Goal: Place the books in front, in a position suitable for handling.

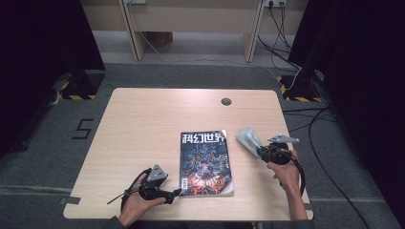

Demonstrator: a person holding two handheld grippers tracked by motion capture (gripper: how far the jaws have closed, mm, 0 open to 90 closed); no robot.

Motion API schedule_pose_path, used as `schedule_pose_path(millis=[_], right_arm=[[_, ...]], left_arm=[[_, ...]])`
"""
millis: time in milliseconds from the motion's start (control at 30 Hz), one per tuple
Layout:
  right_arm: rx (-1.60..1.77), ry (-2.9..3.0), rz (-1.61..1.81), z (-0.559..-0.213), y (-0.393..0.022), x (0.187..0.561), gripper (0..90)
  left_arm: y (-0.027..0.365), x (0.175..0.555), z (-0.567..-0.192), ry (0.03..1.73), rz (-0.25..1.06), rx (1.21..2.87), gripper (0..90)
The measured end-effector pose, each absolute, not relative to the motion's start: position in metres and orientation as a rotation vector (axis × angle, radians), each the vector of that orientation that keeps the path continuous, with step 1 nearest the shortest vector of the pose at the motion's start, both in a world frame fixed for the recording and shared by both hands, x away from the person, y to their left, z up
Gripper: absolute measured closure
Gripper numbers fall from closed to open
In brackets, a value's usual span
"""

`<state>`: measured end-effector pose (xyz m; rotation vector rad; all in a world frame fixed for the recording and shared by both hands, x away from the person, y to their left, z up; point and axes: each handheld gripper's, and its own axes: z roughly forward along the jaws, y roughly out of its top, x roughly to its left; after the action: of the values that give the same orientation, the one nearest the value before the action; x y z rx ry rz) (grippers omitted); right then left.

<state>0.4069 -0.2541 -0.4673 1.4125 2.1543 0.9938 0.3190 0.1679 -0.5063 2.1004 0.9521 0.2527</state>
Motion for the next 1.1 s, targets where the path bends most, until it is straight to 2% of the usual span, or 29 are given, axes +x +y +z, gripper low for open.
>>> schedule_pose_path(millis=[233, 600, 1100], right_arm=[[1.466, 2.167, 0.943, -0.480, -0.269, 0.391, 80.9], [1.492, 2.206, 0.904, -0.491, -0.269, 0.385, 79.9], [1.500, 2.207, 0.845, -0.494, -0.267, 0.383, 68.1]], left_arm=[[0.147, 0.329, -0.506, 0.916, 0.272, 2.109, 20.3], [0.140, 0.332, -0.512, 0.911, 0.293, 2.141, 22.1], [0.138, 0.331, -0.510, 0.874, 0.316, 2.162, 27.6]])
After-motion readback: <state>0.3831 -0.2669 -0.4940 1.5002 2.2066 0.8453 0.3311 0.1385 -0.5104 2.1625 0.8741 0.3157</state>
